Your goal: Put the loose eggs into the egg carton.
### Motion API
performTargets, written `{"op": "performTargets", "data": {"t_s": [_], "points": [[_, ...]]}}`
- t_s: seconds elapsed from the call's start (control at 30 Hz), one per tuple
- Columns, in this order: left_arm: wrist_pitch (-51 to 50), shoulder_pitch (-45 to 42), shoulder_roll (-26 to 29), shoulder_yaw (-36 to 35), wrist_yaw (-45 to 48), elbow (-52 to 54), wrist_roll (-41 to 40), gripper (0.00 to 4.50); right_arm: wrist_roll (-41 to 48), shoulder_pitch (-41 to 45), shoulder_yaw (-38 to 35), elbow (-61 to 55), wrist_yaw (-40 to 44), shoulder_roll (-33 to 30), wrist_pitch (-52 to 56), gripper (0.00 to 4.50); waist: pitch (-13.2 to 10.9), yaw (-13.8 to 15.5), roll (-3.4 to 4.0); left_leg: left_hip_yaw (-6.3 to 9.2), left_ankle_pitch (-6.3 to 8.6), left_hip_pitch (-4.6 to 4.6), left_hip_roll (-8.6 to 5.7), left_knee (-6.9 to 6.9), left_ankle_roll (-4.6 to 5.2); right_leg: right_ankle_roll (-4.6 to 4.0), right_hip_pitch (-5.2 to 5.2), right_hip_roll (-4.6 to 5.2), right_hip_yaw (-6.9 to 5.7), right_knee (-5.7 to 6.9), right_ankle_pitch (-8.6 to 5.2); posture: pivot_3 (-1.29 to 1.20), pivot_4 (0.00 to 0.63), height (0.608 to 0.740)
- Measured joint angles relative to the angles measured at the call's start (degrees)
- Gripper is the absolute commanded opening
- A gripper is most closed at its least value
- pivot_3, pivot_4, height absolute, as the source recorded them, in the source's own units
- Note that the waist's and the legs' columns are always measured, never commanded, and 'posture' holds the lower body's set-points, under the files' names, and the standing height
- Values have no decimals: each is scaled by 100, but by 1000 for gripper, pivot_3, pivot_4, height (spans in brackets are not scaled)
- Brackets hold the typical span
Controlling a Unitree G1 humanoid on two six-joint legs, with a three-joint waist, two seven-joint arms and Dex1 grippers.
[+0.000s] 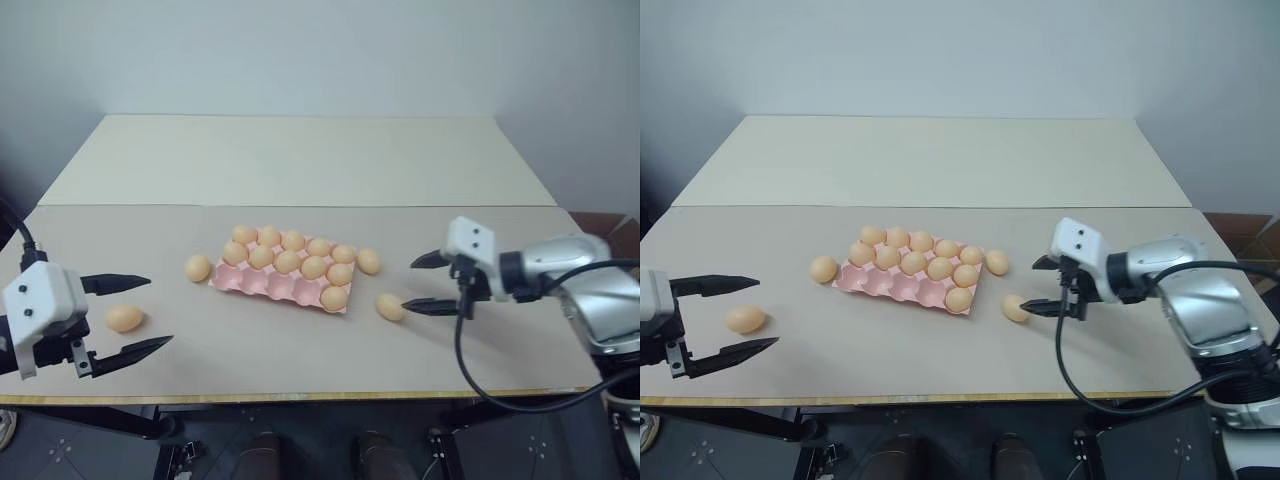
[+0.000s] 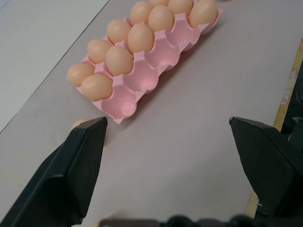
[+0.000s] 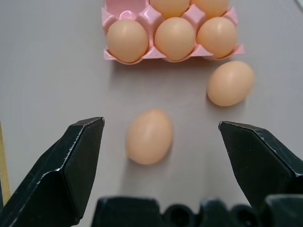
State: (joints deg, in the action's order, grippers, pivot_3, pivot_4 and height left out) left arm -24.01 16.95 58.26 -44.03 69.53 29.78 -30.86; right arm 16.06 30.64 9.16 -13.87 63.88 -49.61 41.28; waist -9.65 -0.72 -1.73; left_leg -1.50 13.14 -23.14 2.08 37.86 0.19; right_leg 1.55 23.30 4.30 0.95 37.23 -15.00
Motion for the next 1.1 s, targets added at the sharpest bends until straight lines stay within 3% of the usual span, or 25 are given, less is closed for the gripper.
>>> {"op": "performTargets", "data": {"t_s": [0.23, 0.47, 0.57, 0.73, 0.8, 1.1], "points": [[20, -35, 10, 87, 120, -74, 43, 4488, -377, -73, 380, 39, -776, 403, 274, 4500, 0, 5, -1, 1, 0, -2, -2, 0, 0, 0, 1, 0, -2, -1, 0, 0, 150, 740], [20, -98, 65, 137, 154, -131, 51, 4488, -510, -222, 587, 104, -916, 456, 273, 4500, 0, 0, -1, 2, 0, -1, -1, 0, 0, 1, 1, -1, -2, 0, 0, 0, 150, 740], [22, -94, 66, 138, 176, -131, 81, 4500, -539, -229, 611, 107, -919, 484, 269, 3900, 0, -2, -1, 2, 0, -2, 0, 0, 0, 1, 1, -3, -2, 0, 0, 0, 150, 740], [30, -35, 61, 138, 196, -133, 157, 4500, -582, -247, 629, 107, -918, 523, 262, 2202, 0, -1, -1, 3, 0, -2, 0, 0, 0, 1, 1, -2, -2, 0, 0, 0, 150, 740], [39, -7, 42, 138, 198, -136, 170, 4500, -587, -247, 638, 106, -914, 529, 261, 1743, 0, -1, -1, 3, 0, -2, 0, 0, 0, 1, 1, -2, -2, 0, 0, 0, 150, 740], [175, 378, -84, 93, 266, -183, 333, 4500, -561, -82, 581, -192, -912, 468, 282, 1618, 0, -16, -1, 3, 0, -1, 1, 0, 0, 1, 3, -3, -2, 1, 0, 0, 150, 740]]}}
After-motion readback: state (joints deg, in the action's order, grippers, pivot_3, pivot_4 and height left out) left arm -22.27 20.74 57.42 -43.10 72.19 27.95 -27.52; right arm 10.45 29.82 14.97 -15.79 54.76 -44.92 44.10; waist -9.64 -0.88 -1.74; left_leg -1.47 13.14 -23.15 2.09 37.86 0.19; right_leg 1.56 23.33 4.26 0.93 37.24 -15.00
